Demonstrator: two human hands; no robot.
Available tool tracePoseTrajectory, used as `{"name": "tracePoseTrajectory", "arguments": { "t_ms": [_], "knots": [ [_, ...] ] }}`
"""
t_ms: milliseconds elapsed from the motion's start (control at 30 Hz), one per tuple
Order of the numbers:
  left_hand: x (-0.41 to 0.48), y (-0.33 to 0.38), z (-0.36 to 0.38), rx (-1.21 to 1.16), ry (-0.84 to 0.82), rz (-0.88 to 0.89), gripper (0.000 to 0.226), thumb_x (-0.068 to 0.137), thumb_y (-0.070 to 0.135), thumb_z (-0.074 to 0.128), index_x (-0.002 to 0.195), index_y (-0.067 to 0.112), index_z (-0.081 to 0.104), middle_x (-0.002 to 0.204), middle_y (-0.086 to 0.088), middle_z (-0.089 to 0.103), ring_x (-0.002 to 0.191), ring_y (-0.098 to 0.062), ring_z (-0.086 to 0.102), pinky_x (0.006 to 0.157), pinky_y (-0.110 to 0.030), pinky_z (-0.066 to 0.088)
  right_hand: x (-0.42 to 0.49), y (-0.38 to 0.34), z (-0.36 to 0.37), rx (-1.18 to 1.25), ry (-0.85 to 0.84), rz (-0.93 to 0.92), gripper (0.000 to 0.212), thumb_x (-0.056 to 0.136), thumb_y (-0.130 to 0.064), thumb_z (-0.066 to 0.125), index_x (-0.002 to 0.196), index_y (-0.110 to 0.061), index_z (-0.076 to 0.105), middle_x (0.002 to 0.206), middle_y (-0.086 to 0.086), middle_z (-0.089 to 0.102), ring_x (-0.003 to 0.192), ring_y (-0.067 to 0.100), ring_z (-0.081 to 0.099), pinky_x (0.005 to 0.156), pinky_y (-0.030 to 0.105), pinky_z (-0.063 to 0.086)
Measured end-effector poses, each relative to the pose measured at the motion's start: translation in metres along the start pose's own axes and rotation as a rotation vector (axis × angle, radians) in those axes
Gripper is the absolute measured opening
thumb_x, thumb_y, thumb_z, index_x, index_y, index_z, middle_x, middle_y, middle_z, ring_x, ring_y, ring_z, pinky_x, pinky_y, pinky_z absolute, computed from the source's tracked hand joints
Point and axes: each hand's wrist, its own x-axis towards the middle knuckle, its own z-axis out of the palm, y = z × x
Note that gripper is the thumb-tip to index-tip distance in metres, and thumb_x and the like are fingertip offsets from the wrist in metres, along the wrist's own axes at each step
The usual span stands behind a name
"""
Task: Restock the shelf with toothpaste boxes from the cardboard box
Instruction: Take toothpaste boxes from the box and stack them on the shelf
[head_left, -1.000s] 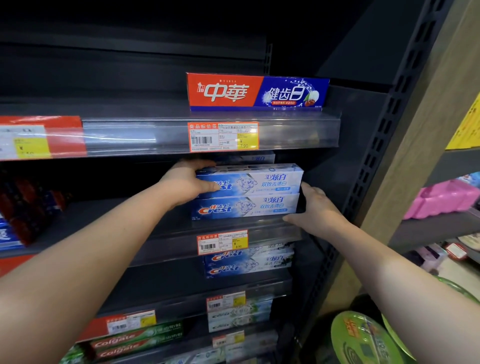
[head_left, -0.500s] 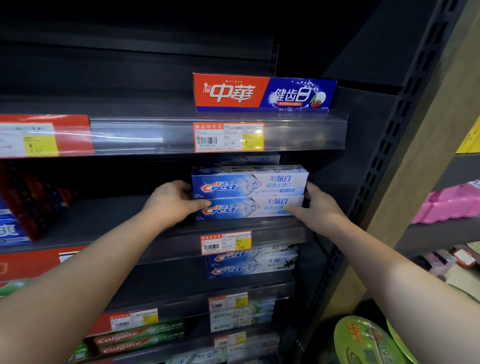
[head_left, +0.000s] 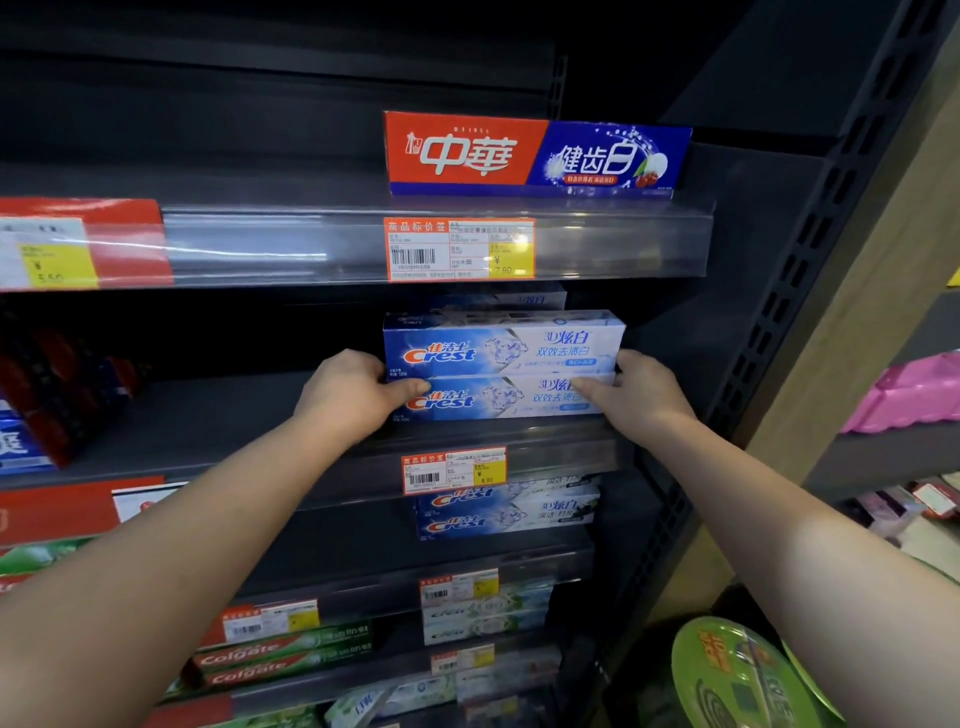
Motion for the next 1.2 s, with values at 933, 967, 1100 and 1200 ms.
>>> {"name": "tracePoseTrajectory", "arguments": {
  "t_ms": [933, 967, 1100, 1200],
  "knots": [
    [0.053, 0.011, 0.021, 0.018, 0.054, 0.022, 0.042, 0.078, 0.047, 0.065, 0.091, 0.007, 0.067, 0.102, -0.016, 0.067, 0.097, -0.032, 0.061, 0.076, -0.032, 0.045, 0.054, -0.009, 0.021, 0.039, 0.024, 0.092, 0.051, 0.081, -0.023, 0.066, 0.125, -0.010, 0.045, 0.127, 0.010, 0.056, 0.114, 0.027, 0.055, 0.092, 0.029, 0.042],
    [0.053, 0.011, 0.021, 0.011, 0.053, 0.016, 0.042, 0.078, 0.047, 0.066, 0.089, 0.006, 0.067, 0.100, -0.017, 0.067, 0.095, -0.032, 0.061, 0.076, -0.032, 0.045, 0.054, -0.009, 0.021, 0.037, 0.025, 0.088, 0.051, 0.081, -0.023, 0.066, 0.125, -0.009, 0.044, 0.128, 0.010, 0.055, 0.115, 0.027, 0.054, 0.092, 0.028, 0.042],
    [0.052, 0.005, 0.023, -0.004, 0.058, -0.010, 0.042, 0.074, 0.046, 0.070, 0.087, 0.006, 0.068, 0.096, -0.015, 0.068, 0.092, -0.031, 0.062, 0.081, -0.036, 0.050, 0.050, -0.007, 0.023, 0.017, 0.020, 0.076, 0.054, 0.080, -0.023, 0.067, 0.125, -0.007, 0.043, 0.130, 0.010, 0.053, 0.117, 0.027, 0.052, 0.092, 0.029, 0.042],
    [0.049, 0.003, 0.025, -0.022, 0.070, -0.020, 0.040, 0.071, 0.046, 0.072, 0.082, 0.008, 0.067, 0.090, -0.011, 0.068, 0.088, -0.030, 0.062, 0.078, -0.036, 0.051, 0.046, -0.003, 0.023, 0.030, 0.014, 0.057, 0.053, 0.077, -0.021, 0.069, 0.122, -0.006, 0.046, 0.127, 0.010, 0.055, 0.114, 0.027, 0.054, 0.093, 0.032, 0.044]
  ]
}}
